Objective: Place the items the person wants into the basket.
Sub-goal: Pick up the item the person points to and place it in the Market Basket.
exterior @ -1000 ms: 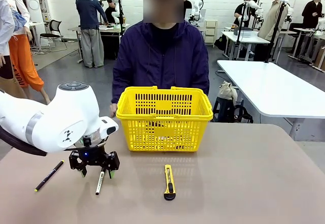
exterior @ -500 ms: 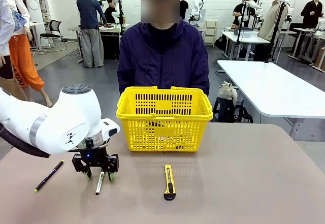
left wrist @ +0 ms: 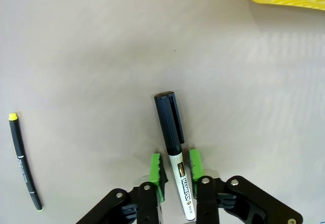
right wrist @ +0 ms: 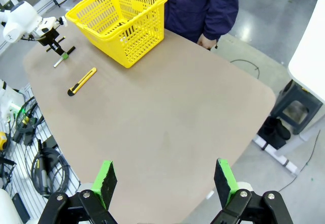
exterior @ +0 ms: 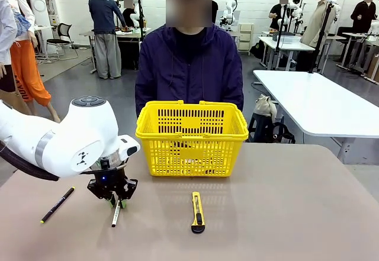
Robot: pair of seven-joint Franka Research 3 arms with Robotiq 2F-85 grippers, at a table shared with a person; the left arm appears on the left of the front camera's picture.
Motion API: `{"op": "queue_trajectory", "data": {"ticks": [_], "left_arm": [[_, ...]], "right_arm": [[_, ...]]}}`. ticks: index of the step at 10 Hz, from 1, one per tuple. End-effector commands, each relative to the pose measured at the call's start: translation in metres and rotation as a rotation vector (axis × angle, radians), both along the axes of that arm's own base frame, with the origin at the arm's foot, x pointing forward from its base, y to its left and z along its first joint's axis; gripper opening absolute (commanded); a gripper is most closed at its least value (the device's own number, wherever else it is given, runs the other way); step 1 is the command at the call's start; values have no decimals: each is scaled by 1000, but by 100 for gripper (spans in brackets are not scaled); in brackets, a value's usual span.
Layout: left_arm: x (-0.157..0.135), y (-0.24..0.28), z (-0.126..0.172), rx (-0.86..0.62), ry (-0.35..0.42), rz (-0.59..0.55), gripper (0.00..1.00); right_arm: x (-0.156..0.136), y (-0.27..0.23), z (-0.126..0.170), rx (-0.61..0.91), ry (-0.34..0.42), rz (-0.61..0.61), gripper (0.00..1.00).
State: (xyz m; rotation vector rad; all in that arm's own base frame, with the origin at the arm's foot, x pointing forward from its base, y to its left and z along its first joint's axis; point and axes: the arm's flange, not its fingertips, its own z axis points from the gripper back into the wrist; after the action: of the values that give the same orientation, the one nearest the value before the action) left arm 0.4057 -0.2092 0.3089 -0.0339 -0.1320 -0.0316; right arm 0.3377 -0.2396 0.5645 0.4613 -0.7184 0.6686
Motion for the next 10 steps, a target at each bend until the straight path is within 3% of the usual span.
{"op": "queue_trajectory", "data": {"ticks": [1, 5, 7, 8, 10], "left_arm": [[-1, -6, -7, 13, -9, 22, 0], [-1, -5, -4, 10, -11, 14, 0], [-5, -5, 13, 28, 23, -15, 0], [-15, -3, 41, 0, 46, -38, 0], [-31, -2, 108, -46, 6, -66, 0]], "right_arm": [[1, 0, -2, 20, -24, 10, 100], [1, 0, -2, 20, -24, 10, 100], [1, 0, -2, 20, -24, 10, 100], [1, 0, -2, 20, -24, 10, 100], [1, 0, -2, 20, -24, 10, 100]]}}
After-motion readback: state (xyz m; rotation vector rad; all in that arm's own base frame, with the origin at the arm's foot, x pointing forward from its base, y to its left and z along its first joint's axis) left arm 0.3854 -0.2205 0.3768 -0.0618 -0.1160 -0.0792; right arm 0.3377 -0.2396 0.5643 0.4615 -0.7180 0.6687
